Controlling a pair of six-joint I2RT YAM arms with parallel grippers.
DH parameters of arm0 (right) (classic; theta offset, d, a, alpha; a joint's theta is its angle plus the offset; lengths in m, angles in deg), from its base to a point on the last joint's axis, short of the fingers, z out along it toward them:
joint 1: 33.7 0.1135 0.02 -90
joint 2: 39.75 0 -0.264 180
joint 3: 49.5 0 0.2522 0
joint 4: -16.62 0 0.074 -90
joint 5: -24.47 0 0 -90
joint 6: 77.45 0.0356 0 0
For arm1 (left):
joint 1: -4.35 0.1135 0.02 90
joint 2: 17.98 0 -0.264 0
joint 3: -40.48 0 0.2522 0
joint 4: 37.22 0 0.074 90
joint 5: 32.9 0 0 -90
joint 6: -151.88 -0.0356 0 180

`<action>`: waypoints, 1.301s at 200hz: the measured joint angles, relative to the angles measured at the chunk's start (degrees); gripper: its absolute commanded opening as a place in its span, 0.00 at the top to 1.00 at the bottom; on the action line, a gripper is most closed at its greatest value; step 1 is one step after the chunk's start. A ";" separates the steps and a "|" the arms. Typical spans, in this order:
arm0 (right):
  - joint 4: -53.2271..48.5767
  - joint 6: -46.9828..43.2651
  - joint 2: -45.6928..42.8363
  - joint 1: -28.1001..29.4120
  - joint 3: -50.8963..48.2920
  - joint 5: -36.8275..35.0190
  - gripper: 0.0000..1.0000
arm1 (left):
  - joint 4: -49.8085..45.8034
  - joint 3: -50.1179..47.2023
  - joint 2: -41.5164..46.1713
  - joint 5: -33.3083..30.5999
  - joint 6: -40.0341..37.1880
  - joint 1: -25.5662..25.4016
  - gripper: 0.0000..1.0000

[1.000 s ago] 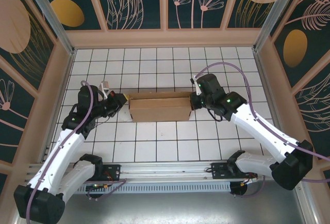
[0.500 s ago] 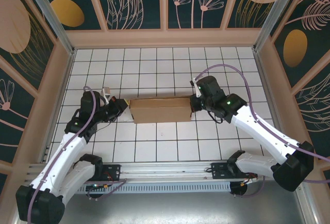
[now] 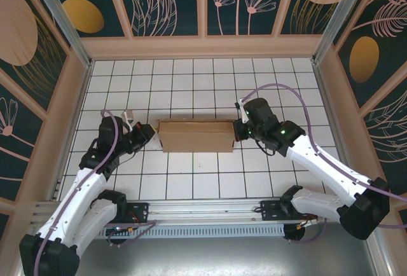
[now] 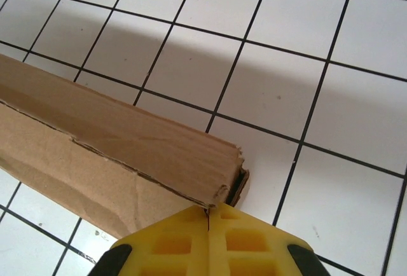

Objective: Fold the paper box

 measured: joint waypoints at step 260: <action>5.88 6.27 -0.57 0.00 -4.39 2.14 0.98 | 0.02 10.43 -11.91 -8.72 -11.37 -0.02 0.61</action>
